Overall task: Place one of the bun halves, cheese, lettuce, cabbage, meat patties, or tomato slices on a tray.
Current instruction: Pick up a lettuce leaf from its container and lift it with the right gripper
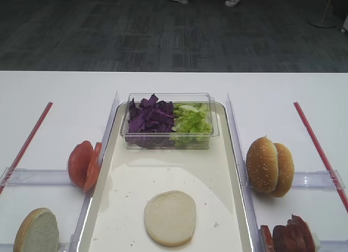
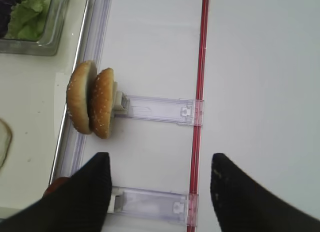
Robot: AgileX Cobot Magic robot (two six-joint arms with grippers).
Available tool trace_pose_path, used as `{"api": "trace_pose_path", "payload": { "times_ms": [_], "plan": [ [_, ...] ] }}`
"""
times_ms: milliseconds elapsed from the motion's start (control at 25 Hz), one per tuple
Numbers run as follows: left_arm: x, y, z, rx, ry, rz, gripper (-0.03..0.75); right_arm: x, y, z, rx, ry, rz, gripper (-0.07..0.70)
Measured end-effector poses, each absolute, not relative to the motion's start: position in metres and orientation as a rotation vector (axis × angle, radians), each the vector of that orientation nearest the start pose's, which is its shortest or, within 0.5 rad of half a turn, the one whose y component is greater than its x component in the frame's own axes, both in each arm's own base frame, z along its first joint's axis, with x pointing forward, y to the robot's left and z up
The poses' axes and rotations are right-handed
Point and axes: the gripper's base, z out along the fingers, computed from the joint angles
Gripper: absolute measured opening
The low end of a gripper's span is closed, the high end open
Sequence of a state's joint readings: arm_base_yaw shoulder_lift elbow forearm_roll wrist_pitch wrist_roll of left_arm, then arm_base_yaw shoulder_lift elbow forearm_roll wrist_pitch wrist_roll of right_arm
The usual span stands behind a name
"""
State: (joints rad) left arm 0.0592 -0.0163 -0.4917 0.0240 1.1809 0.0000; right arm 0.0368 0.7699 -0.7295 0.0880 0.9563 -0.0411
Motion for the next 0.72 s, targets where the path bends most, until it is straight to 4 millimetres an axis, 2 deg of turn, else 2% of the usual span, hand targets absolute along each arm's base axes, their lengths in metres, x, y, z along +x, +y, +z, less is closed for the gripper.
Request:
{"api": "trace_pose_path", "payload": {
  "times_ms": [360, 520, 720],
  "plan": [
    [-0.012, 0.001, 0.265, -0.067, 2.156, 0.063, 0.224, 0.164, 0.012, 0.307, -0.059, 2.533, 0.108, 0.463],
    [-0.012, 0.001, 0.265, -0.067, 2.156, 0.063, 0.224, 0.188, 0.013, 0.306, -0.073, 2.562, 0.100, 0.463],
    [-0.012, 0.001, 0.265, -0.067, 2.156, 0.063, 0.224, 0.208, 0.014, 0.305, -0.088, 2.585, 0.098, 0.463]
  ]
}}
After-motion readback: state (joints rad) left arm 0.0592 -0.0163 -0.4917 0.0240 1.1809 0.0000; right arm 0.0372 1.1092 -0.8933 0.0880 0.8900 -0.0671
